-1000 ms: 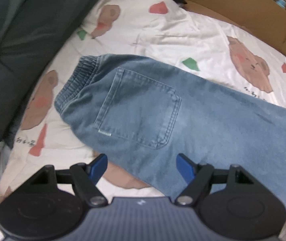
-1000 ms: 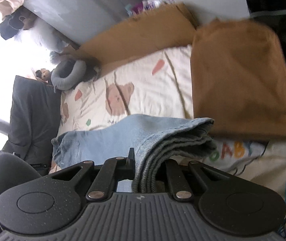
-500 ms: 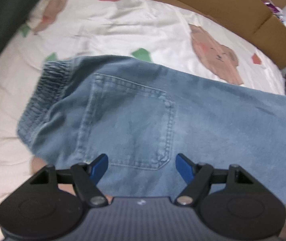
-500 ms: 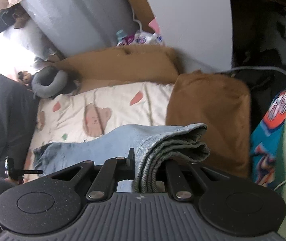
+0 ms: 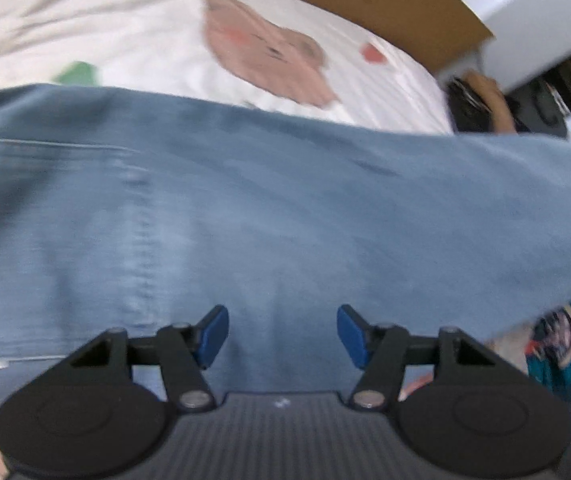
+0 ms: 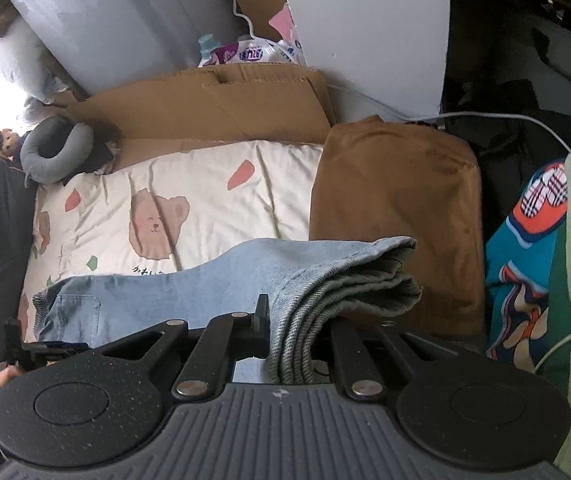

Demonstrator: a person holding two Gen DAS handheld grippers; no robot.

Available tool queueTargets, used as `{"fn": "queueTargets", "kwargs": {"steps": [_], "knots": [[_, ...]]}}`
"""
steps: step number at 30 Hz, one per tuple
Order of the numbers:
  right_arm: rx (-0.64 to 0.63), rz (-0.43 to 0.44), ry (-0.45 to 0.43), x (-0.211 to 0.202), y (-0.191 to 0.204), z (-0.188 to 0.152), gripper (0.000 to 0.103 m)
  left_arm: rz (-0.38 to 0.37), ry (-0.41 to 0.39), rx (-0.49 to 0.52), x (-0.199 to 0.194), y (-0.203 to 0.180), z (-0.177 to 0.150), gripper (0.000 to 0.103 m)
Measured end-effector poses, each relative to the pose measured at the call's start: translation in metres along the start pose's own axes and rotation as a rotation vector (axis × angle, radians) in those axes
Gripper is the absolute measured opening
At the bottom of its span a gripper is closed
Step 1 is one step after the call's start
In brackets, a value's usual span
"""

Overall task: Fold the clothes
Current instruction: 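Lift the held leg end with the right tool while the left tool hovers over the back pocket, then press the jeans by the back pocket with the left tool while the right tool carries the leg end over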

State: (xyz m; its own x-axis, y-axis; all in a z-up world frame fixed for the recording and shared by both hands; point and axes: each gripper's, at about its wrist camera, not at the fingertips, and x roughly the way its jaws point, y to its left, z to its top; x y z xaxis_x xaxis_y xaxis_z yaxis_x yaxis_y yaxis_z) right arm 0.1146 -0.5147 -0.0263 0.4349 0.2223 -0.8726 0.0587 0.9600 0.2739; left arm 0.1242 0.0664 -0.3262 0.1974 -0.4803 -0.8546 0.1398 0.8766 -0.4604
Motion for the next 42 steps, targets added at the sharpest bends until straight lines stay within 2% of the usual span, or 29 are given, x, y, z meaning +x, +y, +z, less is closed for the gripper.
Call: {"fn": "queueTargets", "kwargs": {"steps": [5,8,11,13,16,19,21,24,27,33,42], "knots": [[0.014,-0.017,-0.012,0.000,0.008,-0.010,0.008,-0.116,0.043,0.055,0.030,-0.024,-0.007,0.062],[0.028,-0.024,-0.018,0.000,0.010,-0.016,0.008,-0.171,0.088,0.077,0.051,-0.039,-0.011,0.057],[0.032,-0.025,-0.023,-0.002,0.011,-0.020,0.008,-0.199,0.138,0.120,0.073,-0.056,-0.014,0.046],[0.036,-0.028,-0.024,-0.003,0.012,-0.020,0.008,-0.229,0.176,0.131,0.087,-0.066,-0.016,0.028],[0.036,-0.033,-0.021,-0.003,0.013,-0.021,0.008,-0.258,0.220,0.166,0.105,-0.079,-0.020,0.017],[0.036,-0.038,-0.019,-0.001,0.012,-0.019,0.008,-0.286,0.251,0.183,0.122,-0.091,-0.020,0.015],[0.041,-0.044,-0.019,0.001,0.012,-0.018,0.008,-0.290,0.272,0.196,0.132,-0.097,-0.022,0.011],[0.046,-0.058,-0.014,0.005,0.012,-0.018,0.008,-0.250,0.290,0.214,0.143,-0.102,-0.020,0.006],[0.031,-0.056,-0.019,0.007,0.017,-0.015,0.008,-0.241,0.291,0.208,0.148,-0.102,-0.009,0.006],[0.011,-0.057,-0.016,0.008,0.023,-0.009,0.008,-0.243,0.232,0.155,0.150,-0.095,0.024,0.006],[0.004,-0.059,-0.010,0.011,0.026,-0.006,0.008,-0.179,0.131,0.144,0.157,-0.098,0.062,0.004]]}}
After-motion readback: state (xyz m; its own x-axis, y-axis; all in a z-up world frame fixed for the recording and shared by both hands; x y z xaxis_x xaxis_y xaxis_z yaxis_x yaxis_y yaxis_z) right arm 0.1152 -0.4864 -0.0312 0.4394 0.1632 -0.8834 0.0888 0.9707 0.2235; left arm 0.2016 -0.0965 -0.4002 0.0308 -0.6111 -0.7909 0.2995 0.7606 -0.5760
